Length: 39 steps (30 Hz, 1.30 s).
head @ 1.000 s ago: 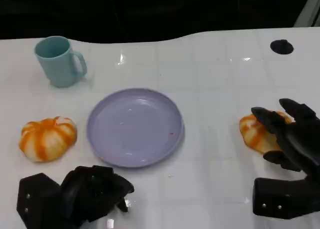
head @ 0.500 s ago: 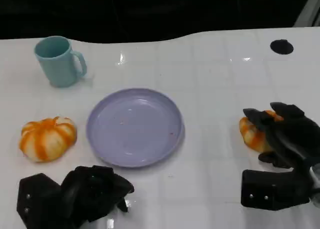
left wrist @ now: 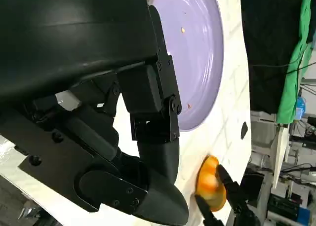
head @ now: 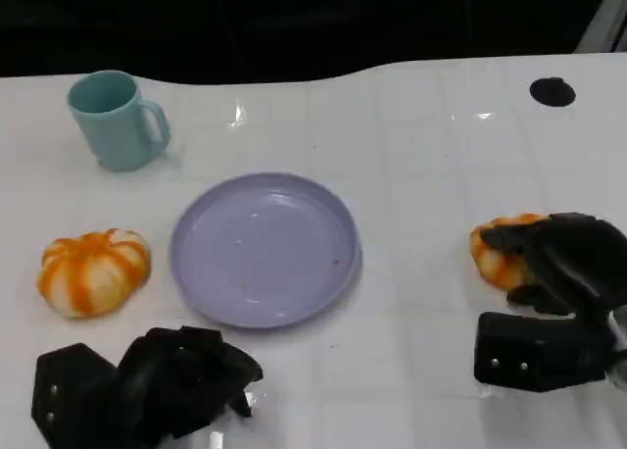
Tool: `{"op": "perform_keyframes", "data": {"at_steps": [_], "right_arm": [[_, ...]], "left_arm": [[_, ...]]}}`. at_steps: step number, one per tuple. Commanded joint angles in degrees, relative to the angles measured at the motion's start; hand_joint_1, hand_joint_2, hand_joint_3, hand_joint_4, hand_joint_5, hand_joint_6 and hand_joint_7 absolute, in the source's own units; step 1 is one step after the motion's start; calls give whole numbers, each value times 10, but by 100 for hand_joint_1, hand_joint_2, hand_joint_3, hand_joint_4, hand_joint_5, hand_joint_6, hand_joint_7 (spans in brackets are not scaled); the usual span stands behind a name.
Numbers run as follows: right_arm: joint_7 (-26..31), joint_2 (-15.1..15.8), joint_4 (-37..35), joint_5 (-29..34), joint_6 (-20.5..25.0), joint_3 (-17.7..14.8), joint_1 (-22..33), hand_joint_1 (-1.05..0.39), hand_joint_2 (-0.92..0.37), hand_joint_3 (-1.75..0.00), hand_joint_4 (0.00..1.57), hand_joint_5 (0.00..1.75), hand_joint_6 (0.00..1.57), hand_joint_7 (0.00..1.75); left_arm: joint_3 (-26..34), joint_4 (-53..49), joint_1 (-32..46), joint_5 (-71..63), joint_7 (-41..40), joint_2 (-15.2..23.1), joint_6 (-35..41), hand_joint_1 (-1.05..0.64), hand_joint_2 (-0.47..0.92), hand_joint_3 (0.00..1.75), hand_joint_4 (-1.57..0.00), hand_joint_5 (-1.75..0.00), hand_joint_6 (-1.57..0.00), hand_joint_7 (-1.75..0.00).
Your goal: Grasp the bread from the table and place it into the plate.
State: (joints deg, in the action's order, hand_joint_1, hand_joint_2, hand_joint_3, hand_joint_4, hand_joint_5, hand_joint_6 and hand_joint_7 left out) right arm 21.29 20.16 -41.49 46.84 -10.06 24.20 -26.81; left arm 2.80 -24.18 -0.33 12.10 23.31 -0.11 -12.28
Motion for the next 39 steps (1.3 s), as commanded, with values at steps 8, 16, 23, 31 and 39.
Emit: {"op": "perform_keyframes", "data": {"at_steps": [8, 16, 23, 31, 39], "right_arm": [[127, 2, -51, 0, -62, 15, -15, -4, -86, -10, 90, 175, 77, 162], [174, -1, -47, -1, -76, 19, -15, -3, -33, -113, 93, 175, 85, 154], [178, -2, -6, -11, -107, 15, -6, 0, -27, -127, 97, 175, 88, 154], [130, -18, 74, -30, -131, 13, 6, 0, -22, -138, 101, 175, 90, 153], [71, -69, 99, -51, -146, 17, -8, -4, -17, -142, 101, 175, 87, 159]], "left_arm": [[2, 8, 9, -3, -8, 5, 7, -105, 62, 28, -89, -151, -152, -41], [1, 8, 9, -4, -8, 5, 7, -105, 62, 29, -89, -151, -151, -41], [0, 4, 6, -4, -7, 4, 6, -105, 62, 29, -90, -151, -152, -41], [-2, 8, 8, -6, -10, 4, 7, -105, 62, 29, -90, -152, -152, -41], [-5, 9, 12, -5, -8, 3, 4, -105, 61, 29, -90, -152, -152, -41]]}}
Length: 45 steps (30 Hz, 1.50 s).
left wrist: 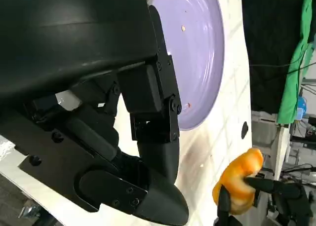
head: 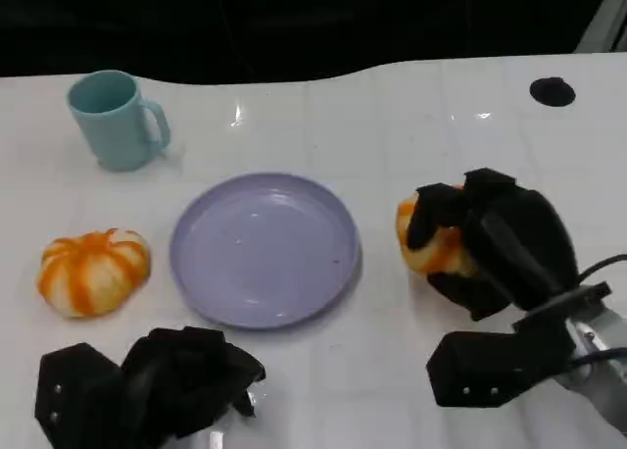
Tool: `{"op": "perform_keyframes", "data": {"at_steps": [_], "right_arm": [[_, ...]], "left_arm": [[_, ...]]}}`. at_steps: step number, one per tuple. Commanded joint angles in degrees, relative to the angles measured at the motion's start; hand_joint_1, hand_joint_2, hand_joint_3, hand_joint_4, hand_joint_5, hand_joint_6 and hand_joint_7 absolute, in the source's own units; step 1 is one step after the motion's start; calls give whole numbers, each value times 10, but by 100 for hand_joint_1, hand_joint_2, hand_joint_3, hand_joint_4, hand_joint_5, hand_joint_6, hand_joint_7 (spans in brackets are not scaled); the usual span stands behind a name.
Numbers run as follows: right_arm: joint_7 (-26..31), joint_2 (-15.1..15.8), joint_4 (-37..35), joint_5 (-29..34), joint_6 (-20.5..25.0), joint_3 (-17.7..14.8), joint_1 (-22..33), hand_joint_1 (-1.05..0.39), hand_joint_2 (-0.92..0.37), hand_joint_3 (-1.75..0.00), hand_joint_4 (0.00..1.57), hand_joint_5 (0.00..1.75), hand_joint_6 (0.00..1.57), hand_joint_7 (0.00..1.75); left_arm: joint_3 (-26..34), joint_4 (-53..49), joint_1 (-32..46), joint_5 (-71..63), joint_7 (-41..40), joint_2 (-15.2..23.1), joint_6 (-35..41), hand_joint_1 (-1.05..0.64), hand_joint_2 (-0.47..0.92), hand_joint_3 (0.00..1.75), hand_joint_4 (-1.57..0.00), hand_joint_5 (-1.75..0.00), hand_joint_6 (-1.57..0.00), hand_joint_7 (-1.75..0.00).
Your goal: Grasp the bread from the table and place it into the plate.
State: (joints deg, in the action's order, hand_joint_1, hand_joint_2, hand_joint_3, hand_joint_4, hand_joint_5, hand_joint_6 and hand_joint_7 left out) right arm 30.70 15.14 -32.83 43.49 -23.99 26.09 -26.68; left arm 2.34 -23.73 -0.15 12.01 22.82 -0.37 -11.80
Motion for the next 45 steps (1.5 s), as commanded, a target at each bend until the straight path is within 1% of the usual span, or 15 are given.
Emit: {"op": "perform_keyframes", "data": {"at_steps": [1, 9, 16, 20, 26, 29, 31, 33, 34, 36, 37, 38, 40, 41, 45], "right_arm": [[-31, -27, 12, -22, -8, -3, -11, -4, -17, -142, 101, 175, 86, 159], [-71, -86, -32, -52, -30, -1, -44, -4, -21, -147, 100, 175, 84, 161], [-38, -129, -123, -38, -53, 10, -101, -6, -26, -146, 99, 175, 81, 166], [-30, -138, -149, -36, -58, 15, -117, -7, -27, -144, 98, 175, 79, 167], [-10, -183, -224, -32, -54, 30, -167, -14, -35, -135, 94, 175, 76, 162], [-13, -193, -245, -34, -52, 34, -179, -14, -38, -128, 90, 175, 78, 150], [-26, -198, -255, -40, -53, 34, -184, -14, -41, -115, 84, 163, 83, 112], [-47, -198, -262, -48, -64, 34, -187, -14, -44, -97, 74, 139, 81, 75], [-59, -196, -264, -51, -68, 35, -188, -14, -46, -87, 69, 117, 80, 54], [-76, -192, -265, -50, -74, 38, -190, -19, -48, -79, 57, 87, 71, 32], [-83, -190, -266, -51, -77, 39, -190, -25, -49, -76, 44, 72, 62, 21], [-95, -188, -264, -51, -77, 41, -190, -28, -51, -73, 37, 64, 57, 16], [-121, -183, -256, -52, -71, 42, -188, -41, -75, -35, 13, 57, 42, 5], [-134, -181, -248, -53, -66, 42, -185, -46, -83, -24, 7, 55, 37, 2], [-175, -175, -217, -61, -47, 37, -169, -61, -92, -16, 0, 29, 21, 1]], "left_arm": [[-1, 5, 10, -4, -4, 6, 0, -105, 61, 29, -90, -152, -152, -41], [0, 7, 12, -1, -1, 7, 0, -105, 61, 29, -90, -152, -152, -41], [-2, 6, 14, -5, -3, 6, -4, -105, 61, 29, -91, -153, -153, -41], [-3, 6, 15, -6, -3, 7, -4, -105, 61, 29, -91, -152, -153, -41], [-6, 9, 16, -5, -3, 4, -3, -105, 61, 29, -91, -152, -152, -41], [-7, 8, 16, -8, -5, 4, -4, -105, 61, 29, -91, -152, -152, -41], [-7, 9, 15, -9, -7, 4, -3, -105, 61, 29, -91, -152, -152, -41], [-7, 10, 15, -9, -7, 4, -3, -105, 61, 29, -91, -152, -152, -41], [-7, 11, 16, -9, -7, 4, -2, -105, 61, 29, -91, -152, -152, -41], [-7, 12, 16, -8, -7, 4, -2, -105, 61, 29, -91, -152, -152, -41], [-7, 11, 16, -8, -7, 4, -4, -105, 62, 29, -90, -152, -152, -41], [-7, 10, 16, -8, -6, 4, -5, -105, 62, 29, -90, -152, -152, -41], [-7, 9, 16, -8, -5, 4, -7, -105, 62, 29, -90, -152, -152, -41], [-6, 9, 16, -7, -4, 5, -8, -105, 62, 29, -89, -151, -152, -41], [-6, 9, 15, -9, -7, 5, -7, -105, 62, 29, -90, -152, -152, -41]]}}
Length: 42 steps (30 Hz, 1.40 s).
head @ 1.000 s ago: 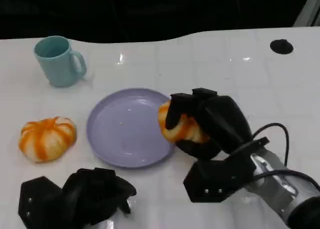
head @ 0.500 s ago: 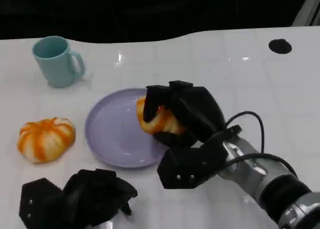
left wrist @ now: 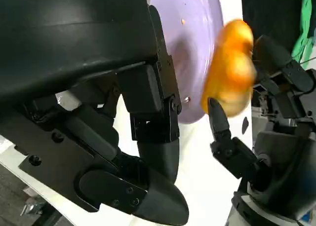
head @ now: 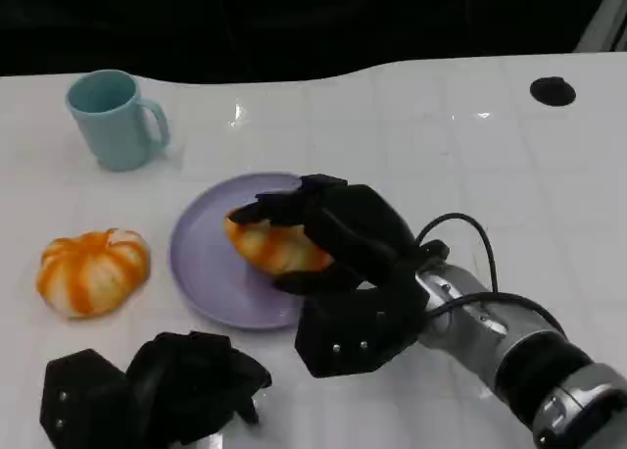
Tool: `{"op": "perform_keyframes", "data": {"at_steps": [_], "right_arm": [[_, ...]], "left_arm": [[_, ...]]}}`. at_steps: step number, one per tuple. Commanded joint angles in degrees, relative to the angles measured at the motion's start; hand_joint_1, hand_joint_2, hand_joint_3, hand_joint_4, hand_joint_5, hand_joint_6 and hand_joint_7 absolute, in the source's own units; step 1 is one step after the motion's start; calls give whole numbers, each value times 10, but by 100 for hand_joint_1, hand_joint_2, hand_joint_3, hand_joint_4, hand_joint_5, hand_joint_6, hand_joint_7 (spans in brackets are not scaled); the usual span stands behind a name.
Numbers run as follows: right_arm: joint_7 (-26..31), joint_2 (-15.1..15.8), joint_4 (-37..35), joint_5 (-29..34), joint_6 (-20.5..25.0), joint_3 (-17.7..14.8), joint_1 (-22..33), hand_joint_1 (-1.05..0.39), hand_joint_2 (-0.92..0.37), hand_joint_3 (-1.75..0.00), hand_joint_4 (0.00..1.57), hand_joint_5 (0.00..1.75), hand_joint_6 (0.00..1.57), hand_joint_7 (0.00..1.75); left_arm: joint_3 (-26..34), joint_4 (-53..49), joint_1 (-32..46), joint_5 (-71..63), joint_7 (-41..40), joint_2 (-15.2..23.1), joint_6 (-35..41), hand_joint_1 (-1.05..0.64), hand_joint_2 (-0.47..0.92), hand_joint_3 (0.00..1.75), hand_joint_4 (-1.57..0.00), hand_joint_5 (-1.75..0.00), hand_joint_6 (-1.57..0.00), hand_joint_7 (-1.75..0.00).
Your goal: Grasp the bread from the table and place it into the plate.
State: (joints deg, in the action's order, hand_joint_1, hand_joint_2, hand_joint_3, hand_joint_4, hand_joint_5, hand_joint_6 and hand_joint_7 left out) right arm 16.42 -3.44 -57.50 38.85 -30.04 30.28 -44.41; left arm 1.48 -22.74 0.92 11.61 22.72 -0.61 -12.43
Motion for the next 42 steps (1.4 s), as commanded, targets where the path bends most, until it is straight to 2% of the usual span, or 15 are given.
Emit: {"op": "perform_keyframes", "data": {"at_steps": [1, 7, 15, 19, 21, 23, 26, 30, 34, 37, 40, 42], "right_arm": [[-38, 12, 36, -16, 15, -5, 12, -64, -92, -17, 0, 25, 19, 0], [-74, 31, 82, -25, 19, -5, 39, -75, -92, -23, 0, 16, 15, 0], [-93, 74, 174, -28, 14, -10, 92, -76, -92, -23, 1, 18, 17, 1], [-92, 103, 223, -27, 2, -16, 123, -72, -92, -20, 4, 23, 18, 2], [-92, 126, 258, -27, -5, -22, 146, -70, -92, -18, 1, 37, 21, 2], [-98, 136, 281, -29, -4, -27, 159, -68, -92, -16, 0, 42, 22, 2], [-110, 167, 331, -47, -17, -47, 199, -62, -92, -11, 0, 47, 23, 3], [-112, 186, 366, -59, -26, -65, 233, -57, -92, -7, 0, 52, 24, 3], [-93, 205, 387, -67, -53, -93, 274, -43, -88, -3, 16, 62, 42, 11], [-70, 210, 384, -75, -87, -112, 299, -35, -89, -3, 36, 73, 57, 17], [-43, 206, 373, -78, -116, -128, 316, -28, -90, -4, 61, 92, 74, 26], [-25, 201, 362, -81, -135, -136, 322, -24, -88, -9, 68, 109, 79, 42]], "left_arm": [[2, 0, 5, -6, -6, 8, 0, -105, 62, 29, -90, -152, -152, -41], [1, 2, 6, -6, -9, 6, 3, -105, 62, 28, -90, -152, -153, -42], [3, 0, 6, 1, -5, 3, 3, -105, 62, 28, -89, -151, -152, -41], [4, -1, 5, 1, -6, 2, 4, -105, 62, 28, -89, -150, -152, -41], [4, -1, 4, 0, -6, 1, 4, -105, 62, 28, -90, -150, -152, -40], [4, -2, 3, 0, -6, 1, 4, -105, 61, 28, -90, -149, -152, -39], [5, -1, 1, 2, -6, 0, 9, -105, 61, 28, -90, -149, -153, -39], [3, 1, 1, -2, -7, 0, 9, -105, 61, 29, -90, -149, -153, -37], [1, 2, 1, -6, -10, 1, 7, -105, 61, 29, -91, -150, -154, -37], [0, 5, 2, -6, -12, 1, 12, -105, 60, 29, -91, -151, -155, -38], [0, 6, 2, -5, -12, 2, 15, -105, 60, 29, -90, -151, -155, -38], [0, 6, 1, -5, -11, 2, 15, -105, 60, 29, -90, -151, -155, -38]]}}
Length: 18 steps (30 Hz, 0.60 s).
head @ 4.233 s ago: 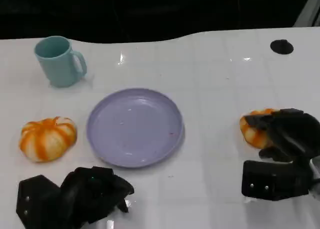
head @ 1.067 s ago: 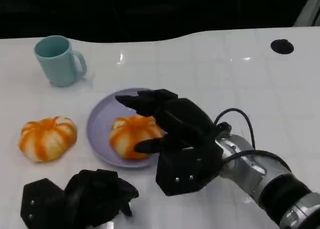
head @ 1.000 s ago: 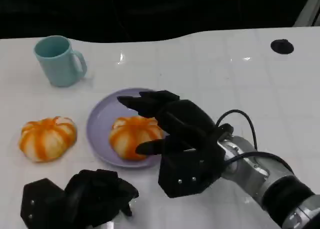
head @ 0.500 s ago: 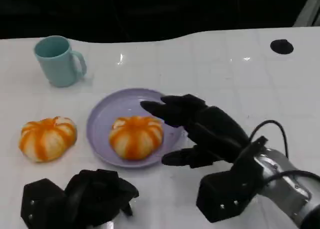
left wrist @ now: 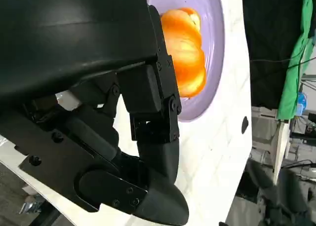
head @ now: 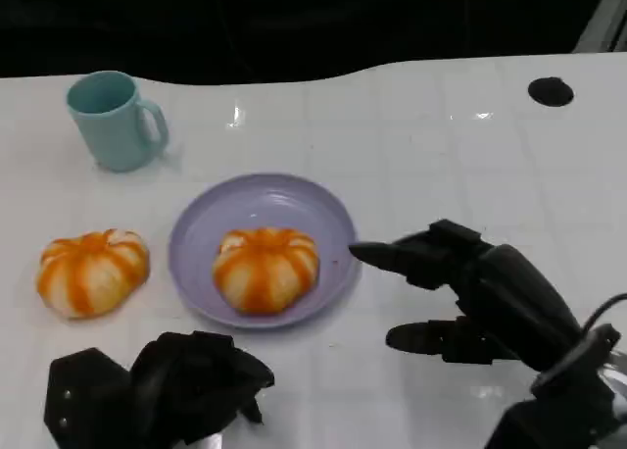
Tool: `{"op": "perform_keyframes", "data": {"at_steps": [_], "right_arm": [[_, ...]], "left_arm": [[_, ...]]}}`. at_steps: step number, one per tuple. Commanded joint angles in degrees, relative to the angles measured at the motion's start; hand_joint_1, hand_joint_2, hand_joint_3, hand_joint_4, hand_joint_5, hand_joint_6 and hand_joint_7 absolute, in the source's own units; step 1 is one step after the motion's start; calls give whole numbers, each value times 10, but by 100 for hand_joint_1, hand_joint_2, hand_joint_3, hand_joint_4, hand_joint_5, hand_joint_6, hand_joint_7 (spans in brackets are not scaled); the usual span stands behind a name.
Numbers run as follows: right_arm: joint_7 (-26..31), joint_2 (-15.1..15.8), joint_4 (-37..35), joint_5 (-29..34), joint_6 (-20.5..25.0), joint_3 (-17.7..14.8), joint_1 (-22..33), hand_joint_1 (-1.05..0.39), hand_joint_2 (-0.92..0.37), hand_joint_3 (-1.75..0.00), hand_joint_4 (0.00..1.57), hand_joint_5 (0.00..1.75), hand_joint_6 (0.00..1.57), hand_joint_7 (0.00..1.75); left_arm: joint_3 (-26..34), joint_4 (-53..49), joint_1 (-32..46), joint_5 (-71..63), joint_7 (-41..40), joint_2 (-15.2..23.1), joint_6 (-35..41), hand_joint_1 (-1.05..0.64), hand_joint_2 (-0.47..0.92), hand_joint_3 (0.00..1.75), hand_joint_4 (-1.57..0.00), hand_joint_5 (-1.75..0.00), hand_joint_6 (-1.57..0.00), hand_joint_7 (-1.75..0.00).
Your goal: Grasp the bread from the table and place it into the plate.
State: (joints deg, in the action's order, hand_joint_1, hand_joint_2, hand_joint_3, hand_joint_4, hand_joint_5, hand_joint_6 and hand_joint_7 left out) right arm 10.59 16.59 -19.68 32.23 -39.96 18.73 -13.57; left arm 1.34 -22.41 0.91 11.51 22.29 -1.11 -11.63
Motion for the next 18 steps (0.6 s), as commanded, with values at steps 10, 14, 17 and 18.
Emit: {"op": "perform_keyframes", "data": {"at_steps": [10, 14, 17, 18], "right_arm": [[62, 25, -19, -4, -85, -57, 70, -29, -44, -107, 62, 172, 63, 137], [50, 30, -14, -20, -89, -62, 97, -27, -45, -102, 61, 173, 61, 143], [33, 23, -6, -40, -77, -66, 115, -27, -48, -95, 61, 173, 60, 145], [26, 18, -2, -51, -69, -67, 123, -27, -50, -94, 61, 173, 59, 145]], "left_arm": [[3, 0, 0, -2, -4, 8, 5, -105, 61, 30, -90, -151, -154, -37], [4, -1, -1, -1, -1, 10, 4, -105, 61, 30, -89, -151, -154, -37], [4, 2, 0, -1, -3, 11, 6, -105, 61, 30, -89, -151, -154, -37], [4, 4, 1, -1, -3, 11, 8, -105, 61, 30, -89, -151, -154, -37]]}}
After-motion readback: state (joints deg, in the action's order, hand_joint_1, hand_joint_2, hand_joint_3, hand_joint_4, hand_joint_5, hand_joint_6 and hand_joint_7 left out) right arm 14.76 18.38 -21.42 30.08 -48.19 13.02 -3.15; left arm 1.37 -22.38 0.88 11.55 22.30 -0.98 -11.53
